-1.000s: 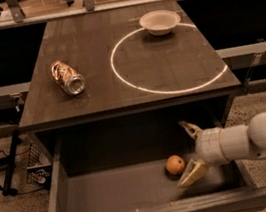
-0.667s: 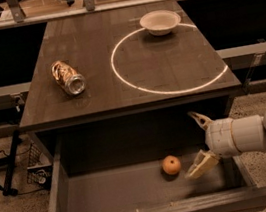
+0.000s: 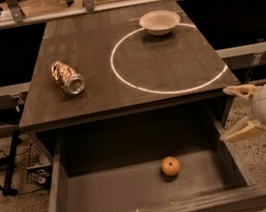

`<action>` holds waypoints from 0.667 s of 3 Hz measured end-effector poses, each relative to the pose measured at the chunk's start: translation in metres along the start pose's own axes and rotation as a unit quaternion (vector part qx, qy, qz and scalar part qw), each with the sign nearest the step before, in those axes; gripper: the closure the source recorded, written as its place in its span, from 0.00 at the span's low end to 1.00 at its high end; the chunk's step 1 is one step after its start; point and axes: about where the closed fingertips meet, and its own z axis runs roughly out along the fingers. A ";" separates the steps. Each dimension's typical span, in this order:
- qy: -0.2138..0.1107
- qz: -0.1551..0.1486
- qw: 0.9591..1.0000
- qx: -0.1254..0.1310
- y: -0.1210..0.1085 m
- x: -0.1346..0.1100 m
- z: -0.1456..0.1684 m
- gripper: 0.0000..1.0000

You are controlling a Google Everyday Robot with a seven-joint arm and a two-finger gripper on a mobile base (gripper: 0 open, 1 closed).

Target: Place orange into top drawer

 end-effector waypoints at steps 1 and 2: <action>0.030 -0.019 0.999 0.024 -0.023 -0.002 -0.036 0.49; 0.030 -0.031 0.997 0.058 -0.051 -0.018 -0.072 0.80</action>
Offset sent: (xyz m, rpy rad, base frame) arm 0.0125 -0.0642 0.1408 -0.0832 -0.1859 -0.0982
